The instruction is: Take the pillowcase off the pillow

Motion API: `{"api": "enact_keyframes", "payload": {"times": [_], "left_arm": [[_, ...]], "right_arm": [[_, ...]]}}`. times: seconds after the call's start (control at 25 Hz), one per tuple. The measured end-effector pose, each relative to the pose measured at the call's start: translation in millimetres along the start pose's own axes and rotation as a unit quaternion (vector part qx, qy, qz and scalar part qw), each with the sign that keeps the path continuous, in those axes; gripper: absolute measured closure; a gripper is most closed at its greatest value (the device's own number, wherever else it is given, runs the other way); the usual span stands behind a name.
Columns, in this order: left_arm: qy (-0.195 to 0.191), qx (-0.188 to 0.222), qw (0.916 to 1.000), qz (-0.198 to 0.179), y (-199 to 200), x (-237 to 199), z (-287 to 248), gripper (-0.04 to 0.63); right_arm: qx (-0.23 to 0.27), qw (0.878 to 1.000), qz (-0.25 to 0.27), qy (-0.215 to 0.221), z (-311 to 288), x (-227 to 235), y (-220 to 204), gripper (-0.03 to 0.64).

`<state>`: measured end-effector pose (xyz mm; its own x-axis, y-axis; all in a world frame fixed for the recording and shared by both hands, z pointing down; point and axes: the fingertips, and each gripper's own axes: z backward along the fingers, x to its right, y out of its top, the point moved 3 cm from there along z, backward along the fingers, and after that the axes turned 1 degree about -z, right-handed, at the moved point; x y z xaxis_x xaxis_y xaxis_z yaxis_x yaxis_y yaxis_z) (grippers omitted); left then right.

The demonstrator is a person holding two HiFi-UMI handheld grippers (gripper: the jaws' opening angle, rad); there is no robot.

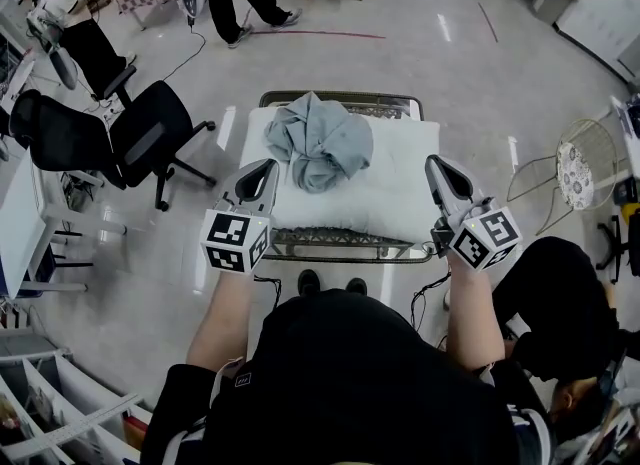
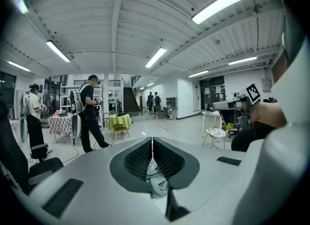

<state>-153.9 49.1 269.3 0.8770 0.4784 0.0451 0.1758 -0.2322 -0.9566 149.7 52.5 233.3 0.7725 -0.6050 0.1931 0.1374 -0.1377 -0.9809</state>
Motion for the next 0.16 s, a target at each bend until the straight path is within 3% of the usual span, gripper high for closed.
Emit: {"api": "enact_keyframes", "payload": {"times": [0.16], "left_arm": [[-0.003,0.001,1.0,0.003,0.5,-0.4,-0.8,0.583]], "right_arm": [[-0.003,1.0,-0.001,0.002,-3.1,-2.1,-2.5,0.611]]}}
